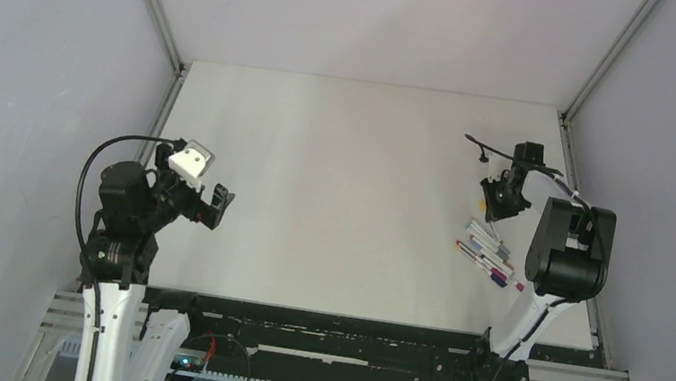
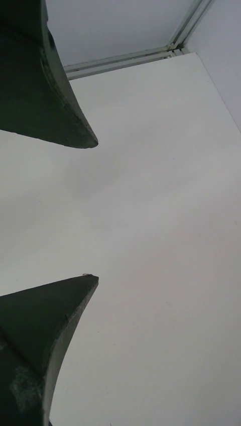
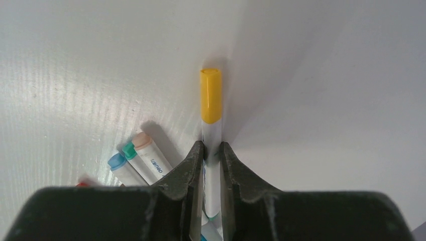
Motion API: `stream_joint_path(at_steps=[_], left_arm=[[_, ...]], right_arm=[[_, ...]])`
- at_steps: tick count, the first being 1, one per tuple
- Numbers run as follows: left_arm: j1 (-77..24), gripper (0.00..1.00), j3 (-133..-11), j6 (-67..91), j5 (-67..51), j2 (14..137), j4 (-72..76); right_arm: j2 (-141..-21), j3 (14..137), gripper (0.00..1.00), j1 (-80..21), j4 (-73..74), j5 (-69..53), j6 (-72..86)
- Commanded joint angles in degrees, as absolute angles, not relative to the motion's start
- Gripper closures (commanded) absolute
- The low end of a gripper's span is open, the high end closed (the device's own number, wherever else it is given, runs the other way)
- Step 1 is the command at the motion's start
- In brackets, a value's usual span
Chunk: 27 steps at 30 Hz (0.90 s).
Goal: Open the pen caps
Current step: Pick up the pen from the center of the board.
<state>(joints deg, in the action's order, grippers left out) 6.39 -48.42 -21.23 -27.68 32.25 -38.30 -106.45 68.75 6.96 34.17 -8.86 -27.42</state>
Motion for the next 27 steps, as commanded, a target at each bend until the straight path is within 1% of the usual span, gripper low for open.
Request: stream_joint_path(at_steps=[1,8,16,22,27], left_arm=[[6.8,0.0,-47.1,-22.2,-29.4,32.7,-37.6],[6.6,0.0,-47.9,-20.5,-27.8,33.3,-35.9],[4.7,0.0,-52.1,-19.5,-25.5,37.7,-34.9],[2.2,0.0,-57.6,-20.4,-28.6,44.6,-34.2],[-2.5,0.0,-62.1,-17.2,-29.6,48.8,-29.9]], right_arm=[[-102.1,68.6,0.95,6.1,33.1,-7.7,-28.2],[-92.3,68.6,0.94,3.2,32.8,-7.9,-29.4],[-83.0,70.4,0.94,-6.3,34.2,-7.9,-28.5],[-80.4,74.6,0.94,-13.2,36.1,-11.9,-26.0],[-78.3,76.0,0.93,-20.2,36.0,-14.8,-26.0]])
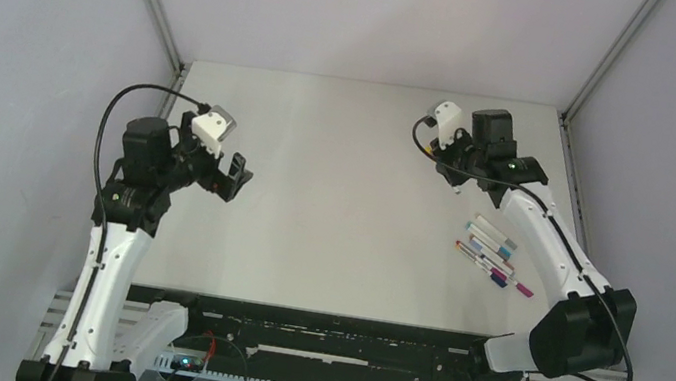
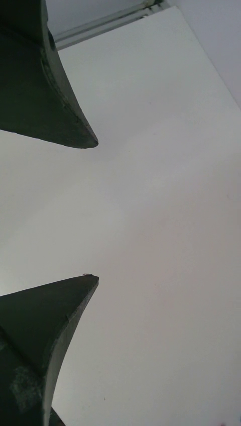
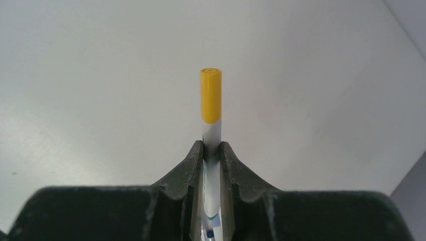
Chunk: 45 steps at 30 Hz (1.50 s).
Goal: Open the pen caps
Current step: Pick up the pen from the center of the board, then open the pen cap from the pen.
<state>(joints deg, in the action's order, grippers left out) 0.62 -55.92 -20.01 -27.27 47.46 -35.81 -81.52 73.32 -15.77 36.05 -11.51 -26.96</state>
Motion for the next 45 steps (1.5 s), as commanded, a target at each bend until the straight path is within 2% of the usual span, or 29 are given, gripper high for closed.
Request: stream_joint_path(at_steps=[1,9,17,25,35,45], left_arm=[[-3.8,0.0,-62.9,-16.4,-30.0,49.6,-28.8],[-13.3,0.0,-67.1,-13.2,-37.6,56.1,-24.4],[-18.5,0.0,-69.7,-15.1,-45.3,60.0,-24.6],[-20.7,0.02,-69.0,-9.3,-54.9,63.6,-20.4],[-26.6,0.14,-71.5,-12.7,-55.6,69.4,-25.6],[-32.8,0.36,-76.0,-19.2,-53.4,73.8,-33.6]], right_arm=[[-77.9,76.2,0.93,-22.3,36.0,-15.2,-26.1],[-75.9,76.4,0.93,-30.7,35.4,-21.9,-25.2],[-73.5,76.3,0.93,-34.1,31.1,-30.5,-21.3],[-70.5,71.3,0.9,-37.4,28.8,-37.9,-17.9],[-69.0,68.1,0.89,-38.2,27.1,-41.2,-16.4],[-71.1,67.4,0.89,-39.3,26.5,-40.5,-16.2]])
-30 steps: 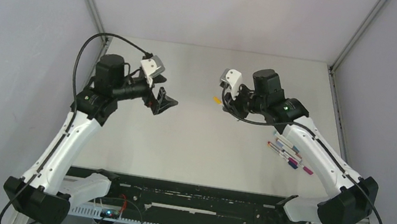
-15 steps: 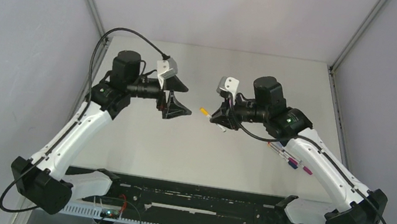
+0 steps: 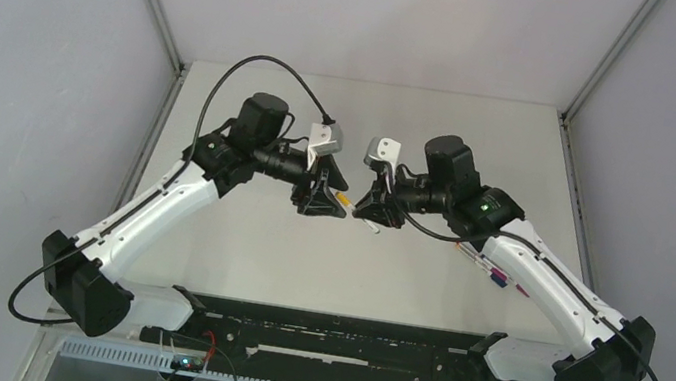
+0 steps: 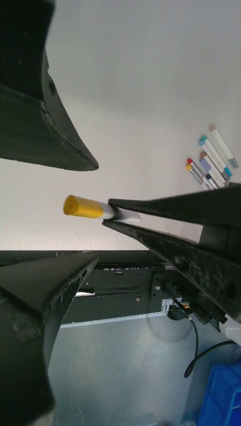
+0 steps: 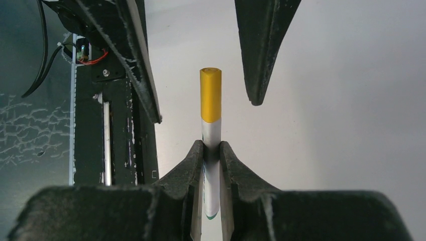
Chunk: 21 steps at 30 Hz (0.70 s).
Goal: Open the pen caps
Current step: Open the pen cap from the pen.
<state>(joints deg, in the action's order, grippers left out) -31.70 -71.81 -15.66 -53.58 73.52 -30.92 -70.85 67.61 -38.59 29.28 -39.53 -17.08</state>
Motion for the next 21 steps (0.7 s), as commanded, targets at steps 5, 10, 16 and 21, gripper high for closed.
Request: stream_joint_path(at_steps=[5,10,16,21], left_arm=[[-32.9,0.53,-75.8,-19.6,-53.5,73.6,-33.9],[-33.1,0.62,-75.8,-19.6,-53.3,73.7,-33.9],[-33.3,0.83,-75.6,-20.1,-52.3,73.7,-33.9],[-33.5,1.0,-75.4,-20.7,-51.6,73.7,-34.3]], right_arm=[[-71.4,67.2,0.88,-39.3,26.6,-40.2,-16.7],[-72.0,67.2,0.88,-39.4,26.5,-40.5,-16.4],[-72.2,67.2,0.88,-39.6,26.5,-40.4,-16.5],[-72.3,67.2,0.87,-39.6,26.5,-40.5,-16.6]])
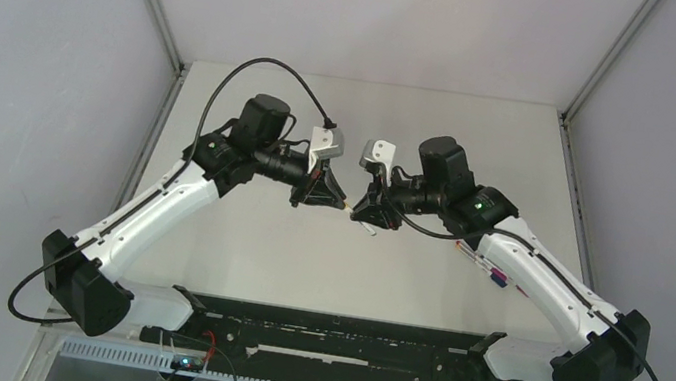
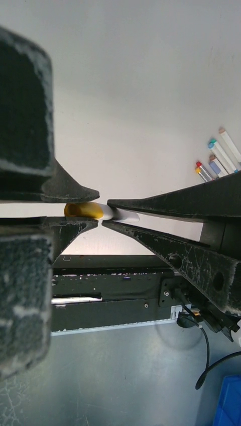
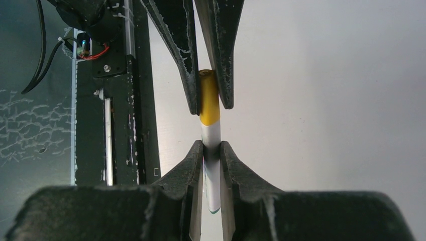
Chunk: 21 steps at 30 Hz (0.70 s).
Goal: Open the pen caps
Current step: Open the pen cap from the pen.
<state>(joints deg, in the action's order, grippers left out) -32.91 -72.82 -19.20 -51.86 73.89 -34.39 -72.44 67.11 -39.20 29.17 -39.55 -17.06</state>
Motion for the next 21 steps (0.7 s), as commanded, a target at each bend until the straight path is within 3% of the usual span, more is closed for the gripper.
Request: stream_joint_path(at_steps=[1,11,21], left_arm=[[-33.6,1.0,-75.4,-20.8,-51.6,73.7,-34.4],[-33.6,1.0,-76.8,-22.9,-52.3,73.0,-37.5],[-33.6,1.0,-77.0,-23.1,-53.1,72.1,-37.8]], right_arm=[[-72.3,67.2,0.87,-39.6,26.5,-40.4,-16.6],[-73.1,66.5,0.67,-39.6,26.1,-41.0,-17.0],[-75.6,66.4,0.65,-39.6,25.3,-44.2,-15.5]])
